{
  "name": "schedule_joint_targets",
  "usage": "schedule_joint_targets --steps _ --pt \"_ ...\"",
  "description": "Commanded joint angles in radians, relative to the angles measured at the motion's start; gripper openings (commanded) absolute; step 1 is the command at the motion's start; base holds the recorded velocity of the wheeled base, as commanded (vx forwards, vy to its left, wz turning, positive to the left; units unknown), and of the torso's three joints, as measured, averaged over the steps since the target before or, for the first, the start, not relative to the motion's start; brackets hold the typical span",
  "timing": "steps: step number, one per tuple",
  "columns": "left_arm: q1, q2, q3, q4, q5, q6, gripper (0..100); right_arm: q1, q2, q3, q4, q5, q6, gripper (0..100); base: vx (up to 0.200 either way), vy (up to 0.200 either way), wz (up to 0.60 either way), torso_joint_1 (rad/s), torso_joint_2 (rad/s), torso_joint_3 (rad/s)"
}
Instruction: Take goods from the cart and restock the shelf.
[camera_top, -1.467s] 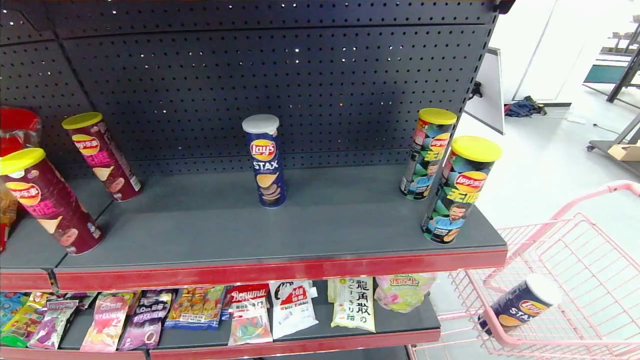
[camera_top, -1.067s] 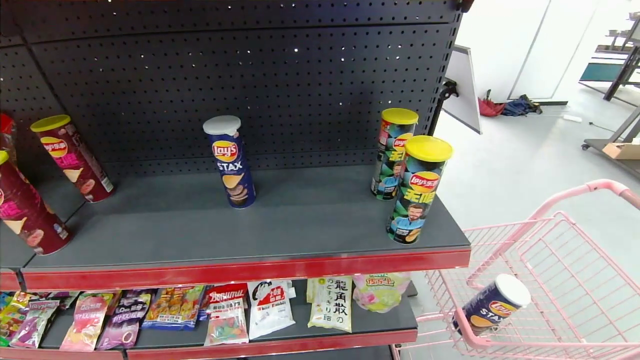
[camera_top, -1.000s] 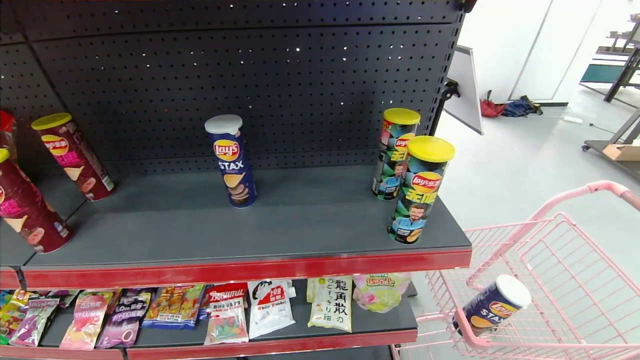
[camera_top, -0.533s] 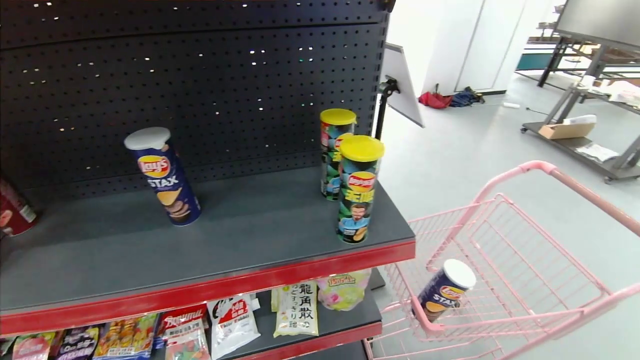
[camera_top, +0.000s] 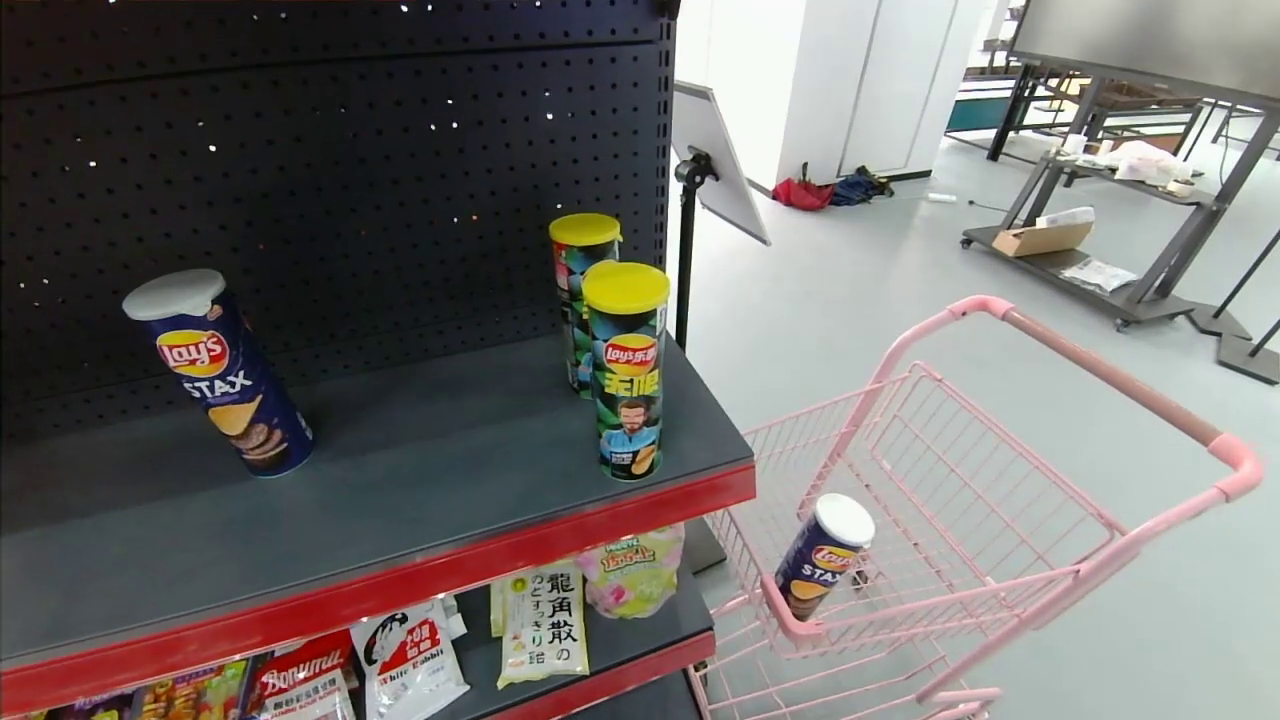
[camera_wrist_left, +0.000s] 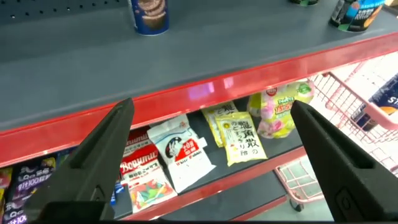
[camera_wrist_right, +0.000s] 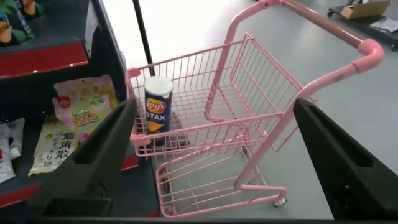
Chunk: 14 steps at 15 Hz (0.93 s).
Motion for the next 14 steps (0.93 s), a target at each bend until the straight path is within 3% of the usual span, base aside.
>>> schedule_joint_targets --steps 1,14 --pt "-0.001 0.001 0.0 0.0 0.001 0.0 100 0.0 0.0 0.0 -0.001 0.0 -0.002 100 0.0 0.0 0.0 -0.134 0.33 0.188" --pt "-0.001 0.001 0.0 0.0 0.001 -0.003 100 0.0 0.0 0.0 -0.001 -0.002 0.0 100 0.0 0.0 0.0 -0.143 0.36 0.209"
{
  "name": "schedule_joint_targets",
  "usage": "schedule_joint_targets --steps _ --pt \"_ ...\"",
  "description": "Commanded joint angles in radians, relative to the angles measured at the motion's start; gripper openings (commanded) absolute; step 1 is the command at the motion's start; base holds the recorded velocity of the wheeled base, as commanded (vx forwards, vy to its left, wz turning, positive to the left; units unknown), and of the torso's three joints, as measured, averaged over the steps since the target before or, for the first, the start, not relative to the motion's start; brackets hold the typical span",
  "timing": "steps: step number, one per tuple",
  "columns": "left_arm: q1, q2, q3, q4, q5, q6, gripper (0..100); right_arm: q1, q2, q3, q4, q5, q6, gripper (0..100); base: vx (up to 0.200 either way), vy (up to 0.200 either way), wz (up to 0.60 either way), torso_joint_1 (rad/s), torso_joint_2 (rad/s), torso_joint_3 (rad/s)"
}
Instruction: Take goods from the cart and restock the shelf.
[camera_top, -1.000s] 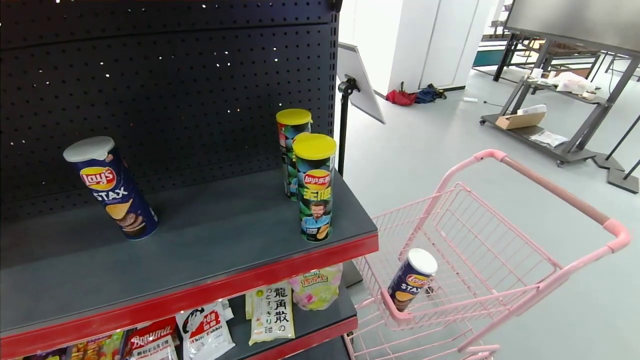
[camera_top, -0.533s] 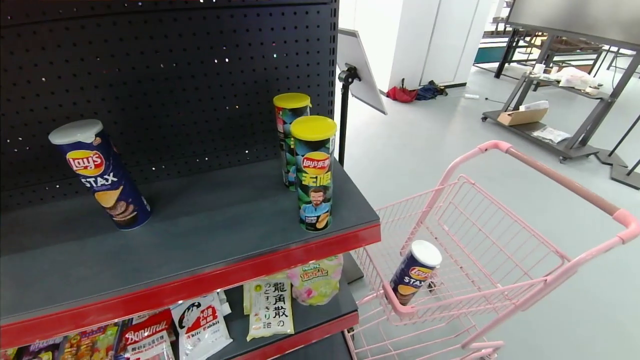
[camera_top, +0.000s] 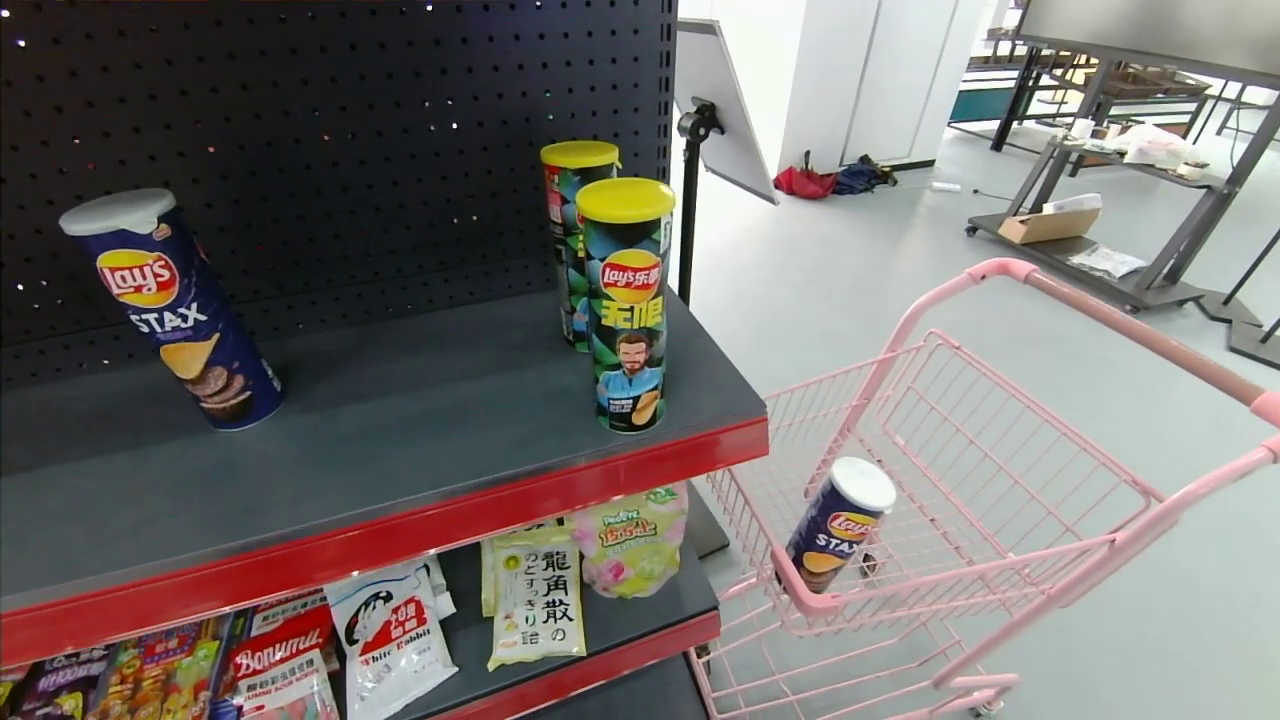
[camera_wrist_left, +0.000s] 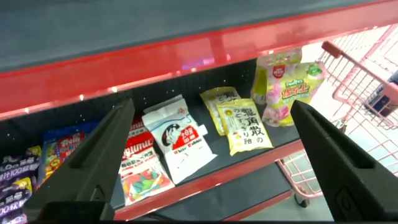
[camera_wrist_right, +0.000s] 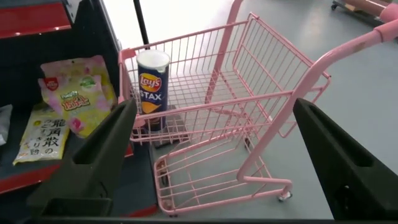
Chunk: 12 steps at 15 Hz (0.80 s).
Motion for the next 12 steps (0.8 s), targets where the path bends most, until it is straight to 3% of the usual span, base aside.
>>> schedule_joint_targets --steps 1,4,9,10,11,12 --pt "0.0 0.001 0.0 -0.001 0.001 -0.001 100 0.0 0.0 0.0 0.0 0.0 0.0 100 0.0 0.0 0.0 -0.149 0.39 0.237" --pt "0.0 0.001 0.0 -0.001 0.001 -0.001 100 0.0 0.0 0.0 0.0 -0.001 0.0 100 0.0 0.0 0.0 -0.144 0.39 0.242" --pt "0.0 0.001 0.0 -0.001 0.001 -0.001 100 -0.008 0.013 -0.011 0.006 -0.003 -0.006 100 0.0 0.0 0.0 -0.024 0.07 0.045" --pt "0.0 0.001 0.0 -0.001 0.001 0.0 100 0.003 0.094 -0.107 -0.003 0.0 0.011 100 0.0 0.0 0.0 0.0 0.0 0.0" --pt "0.0 0.001 0.0 -0.001 0.001 -0.001 100 0.005 0.439 -0.436 -0.006 -0.009 0.189 100 0.0 0.0 0.0 0.0 0.0 0.0" --pt "0.0 0.001 0.0 -0.001 0.001 -0.001 100 0.014 0.649 -0.65 0.006 0.007 0.299 100 0.0 0.0 0.0 0.0 0.0 0.0"
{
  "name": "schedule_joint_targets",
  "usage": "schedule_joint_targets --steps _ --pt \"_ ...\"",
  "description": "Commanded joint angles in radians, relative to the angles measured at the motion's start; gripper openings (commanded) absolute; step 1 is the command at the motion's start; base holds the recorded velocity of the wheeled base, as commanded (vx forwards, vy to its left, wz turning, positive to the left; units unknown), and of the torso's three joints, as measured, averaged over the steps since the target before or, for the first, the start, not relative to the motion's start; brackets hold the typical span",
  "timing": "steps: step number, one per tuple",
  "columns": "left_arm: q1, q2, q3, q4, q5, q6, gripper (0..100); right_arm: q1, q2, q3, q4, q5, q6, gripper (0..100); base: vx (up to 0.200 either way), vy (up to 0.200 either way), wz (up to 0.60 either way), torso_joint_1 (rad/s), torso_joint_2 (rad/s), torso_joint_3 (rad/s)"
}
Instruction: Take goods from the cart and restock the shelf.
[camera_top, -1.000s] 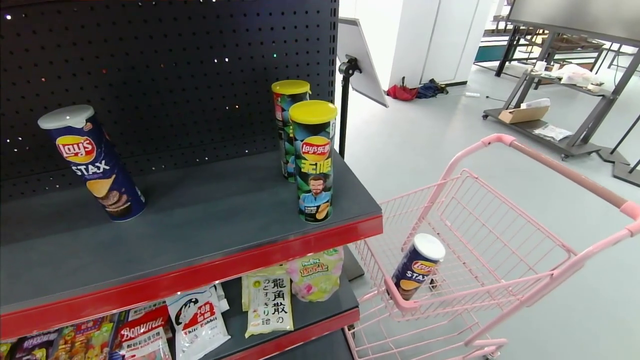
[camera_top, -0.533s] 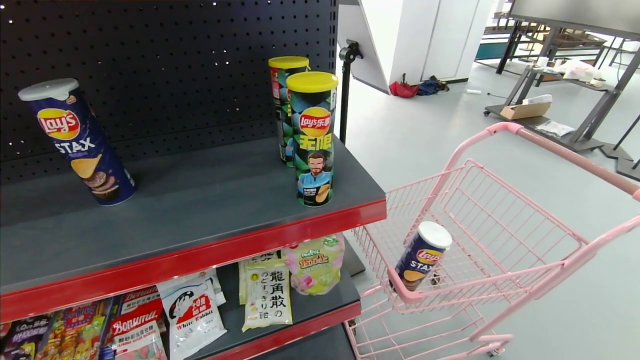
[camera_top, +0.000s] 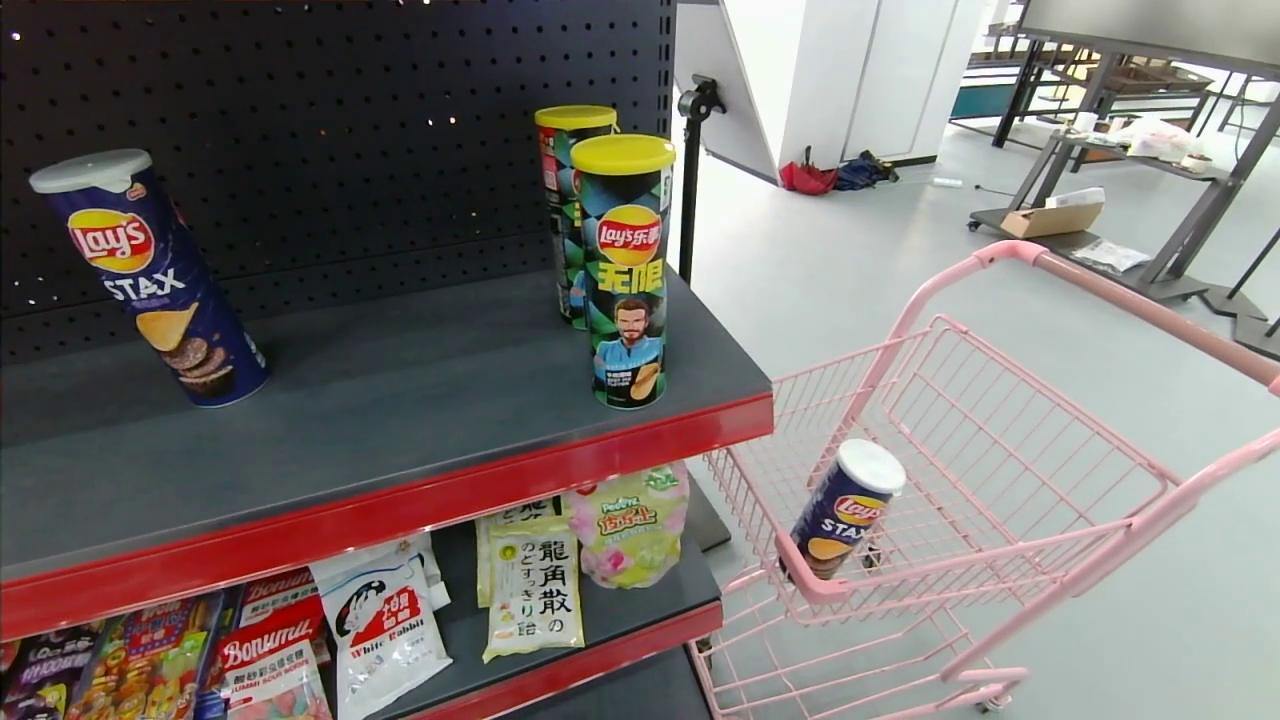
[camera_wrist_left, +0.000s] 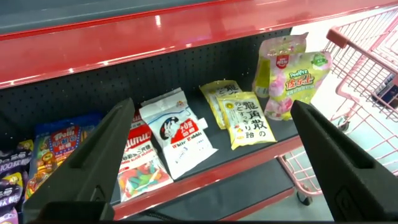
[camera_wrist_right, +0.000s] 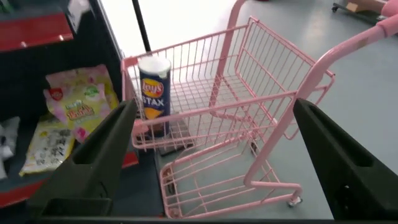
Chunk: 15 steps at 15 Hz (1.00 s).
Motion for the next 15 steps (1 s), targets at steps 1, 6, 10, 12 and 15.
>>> schedule_joint_targets --steps 1,6,10,12,15 --pt "0.0 0.001 0.0 0.0 -0.001 0.001 100 0.033 0.717 -0.569 -0.013 0.041 0.185 100 0.0 0.0 0.0 0.0 0.0 0.0" --pt "0.0 0.001 0.0 0.0 0.001 0.001 100 0.124 1.25 -0.243 -0.505 0.119 0.165 100 0.0 0.0 0.0 0.0 0.0 0.0" --pt "0.0 0.001 0.0 0.0 0.001 0.001 100 0.178 1.464 -0.186 -0.625 0.122 0.169 100 0.0 0.0 0.0 0.0 0.0 0.0" --pt "0.0 0.001 0.0 0.0 0.001 0.001 100 0.188 1.527 -0.215 -0.626 0.122 0.182 100 0.0 0.0 0.0 0.0 0.0 0.0" --pt "0.0 0.001 0.0 0.0 0.001 0.001 100 0.222 1.598 -0.247 -0.635 0.122 0.205 100 0.0 0.0 0.0 0.0 0.0 0.0"
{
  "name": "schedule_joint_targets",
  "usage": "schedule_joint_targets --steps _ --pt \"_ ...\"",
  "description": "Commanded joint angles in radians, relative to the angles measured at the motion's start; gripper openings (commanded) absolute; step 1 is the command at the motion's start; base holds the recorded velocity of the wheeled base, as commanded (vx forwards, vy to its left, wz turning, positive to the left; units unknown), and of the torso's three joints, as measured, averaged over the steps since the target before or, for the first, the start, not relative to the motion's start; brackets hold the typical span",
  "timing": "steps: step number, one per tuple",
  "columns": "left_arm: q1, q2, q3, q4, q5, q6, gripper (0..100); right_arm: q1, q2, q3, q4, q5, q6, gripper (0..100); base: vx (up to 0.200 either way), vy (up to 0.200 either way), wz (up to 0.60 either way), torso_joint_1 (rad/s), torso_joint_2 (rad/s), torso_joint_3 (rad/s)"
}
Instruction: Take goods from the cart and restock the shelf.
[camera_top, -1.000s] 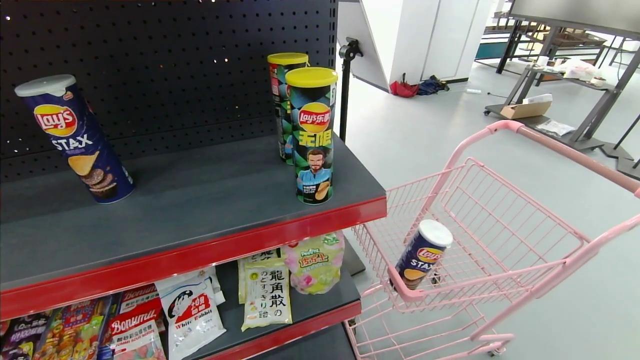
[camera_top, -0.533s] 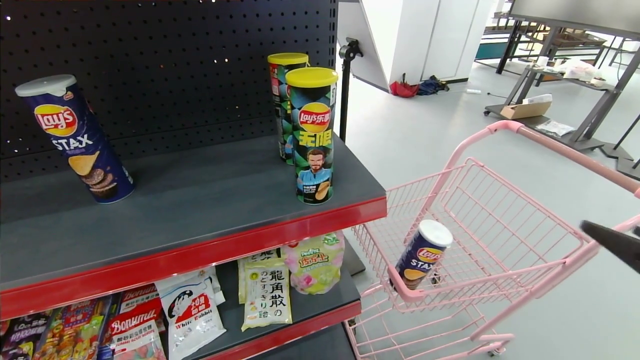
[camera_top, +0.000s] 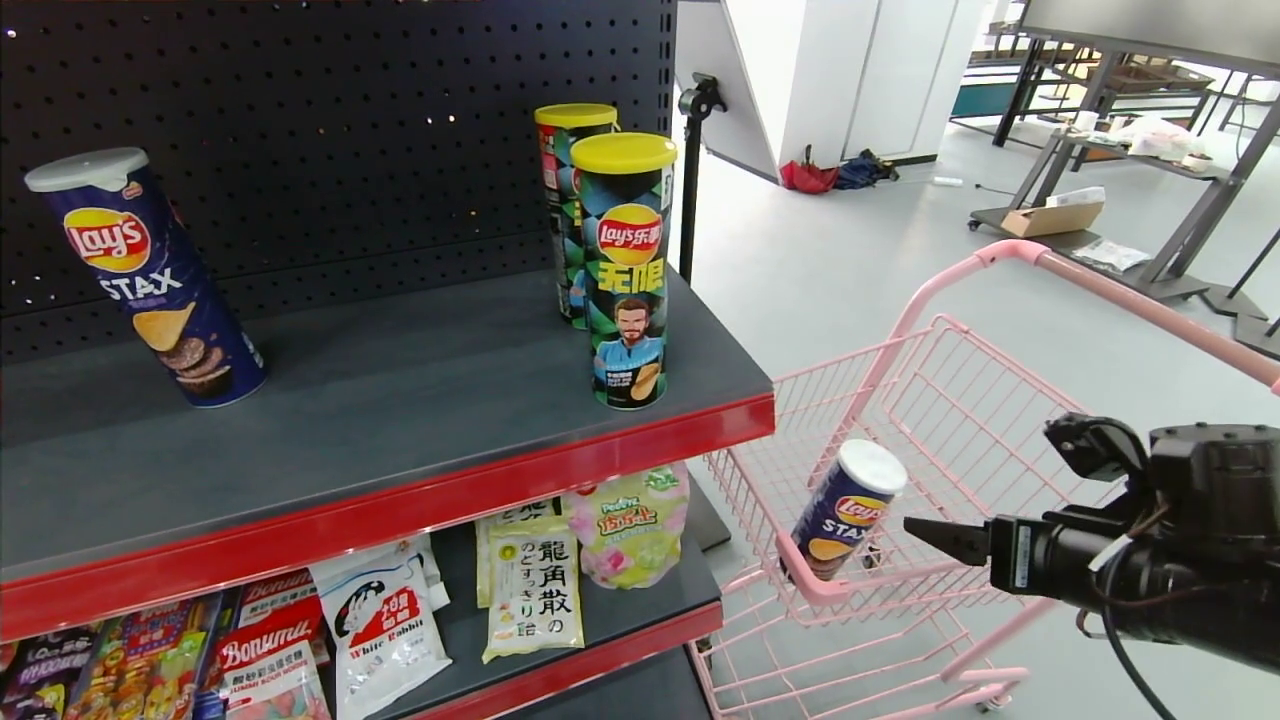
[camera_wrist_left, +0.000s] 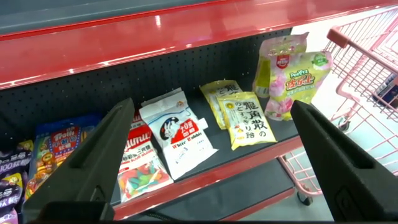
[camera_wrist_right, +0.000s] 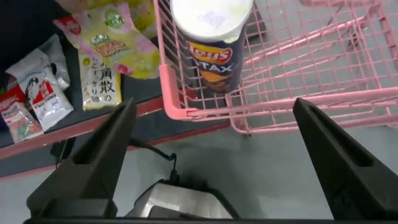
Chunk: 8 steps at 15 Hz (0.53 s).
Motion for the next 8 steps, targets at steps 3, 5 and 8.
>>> schedule_joint_targets --steps 3,5,8 --pt "0.001 0.001 0.0 0.0 0.002 0.0 100 0.036 0.203 -0.047 -0.093 -0.004 0.005 100 0.0 0.0 0.0 0.0 0.0 0.0" --pt "0.0 0.001 0.0 0.0 0.002 0.0 100 0.042 0.281 -0.058 -0.16 -0.009 0.002 100 0.0 0.0 0.0 0.0 0.0 0.0" --pt "0.0 0.001 0.0 0.0 0.002 0.0 100 0.058 0.363 -0.085 -0.215 -0.041 0.001 100 0.0 0.0 0.0 0.0 0.0 0.0"
